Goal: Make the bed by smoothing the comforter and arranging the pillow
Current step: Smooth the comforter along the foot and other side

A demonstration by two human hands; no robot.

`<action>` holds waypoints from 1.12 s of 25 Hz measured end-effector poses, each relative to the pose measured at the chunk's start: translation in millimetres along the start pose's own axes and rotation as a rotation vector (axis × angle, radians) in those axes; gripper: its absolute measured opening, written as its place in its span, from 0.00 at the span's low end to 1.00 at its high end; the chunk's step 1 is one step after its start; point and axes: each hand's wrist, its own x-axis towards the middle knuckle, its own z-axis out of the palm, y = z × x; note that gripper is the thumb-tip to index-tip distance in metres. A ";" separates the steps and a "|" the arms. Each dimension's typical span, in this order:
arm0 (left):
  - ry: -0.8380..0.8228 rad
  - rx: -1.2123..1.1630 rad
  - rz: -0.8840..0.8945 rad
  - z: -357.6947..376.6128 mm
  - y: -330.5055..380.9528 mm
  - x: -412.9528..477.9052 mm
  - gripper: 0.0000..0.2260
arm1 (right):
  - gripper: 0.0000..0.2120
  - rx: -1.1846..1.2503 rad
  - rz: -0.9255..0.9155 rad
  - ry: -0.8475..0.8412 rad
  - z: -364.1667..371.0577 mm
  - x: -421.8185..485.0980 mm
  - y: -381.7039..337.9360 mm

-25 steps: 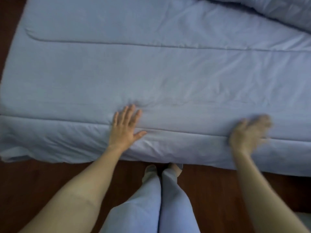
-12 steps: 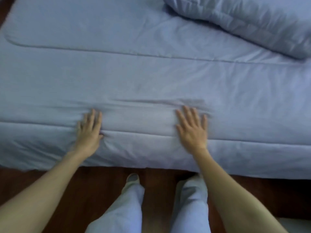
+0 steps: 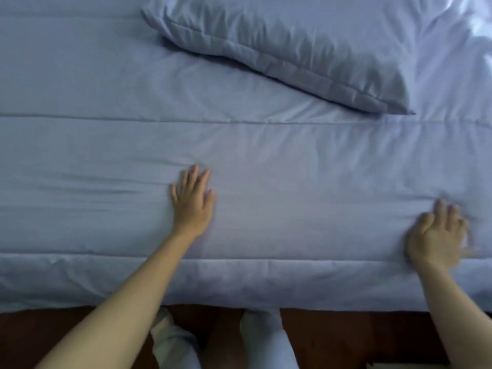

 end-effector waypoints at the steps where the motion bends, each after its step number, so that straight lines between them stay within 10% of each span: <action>1: -0.020 0.100 -0.059 12.0 16.3 6.3 0.31 | 0.26 0.056 0.175 0.018 -9.7 15.1 -17.9; 3: -0.041 0.220 -0.104 25.5 30.1 11.0 0.30 | 0.26 0.189 0.255 0.001 -17.7 24.5 -86.2; 10: -0.078 0.287 -0.069 27.7 15.3 15.3 0.30 | 0.24 -0.048 -1.187 -0.601 54.4 -95.0 -320.9; 16: -0.047 0.308 -0.049 25.8 19.1 14.4 0.31 | 0.25 -0.065 -0.668 -0.279 20.3 7.8 -185.3; 21: 0.029 0.219 -0.143 38.6 60.7 0.8 0.28 | 0.29 0.074 0.223 -0.143 -21.8 41.6 -87.8; 26: -0.055 0.238 0.094 86.1 151.2 16.8 0.31 | 0.25 -0.075 -0.859 -0.423 -0.3 7.3 -122.1; 28: -0.054 0.280 0.138 102.5 181.8 31.7 0.31 | 0.24 -0.084 -0.948 -0.408 -0.9 46.0 -106.4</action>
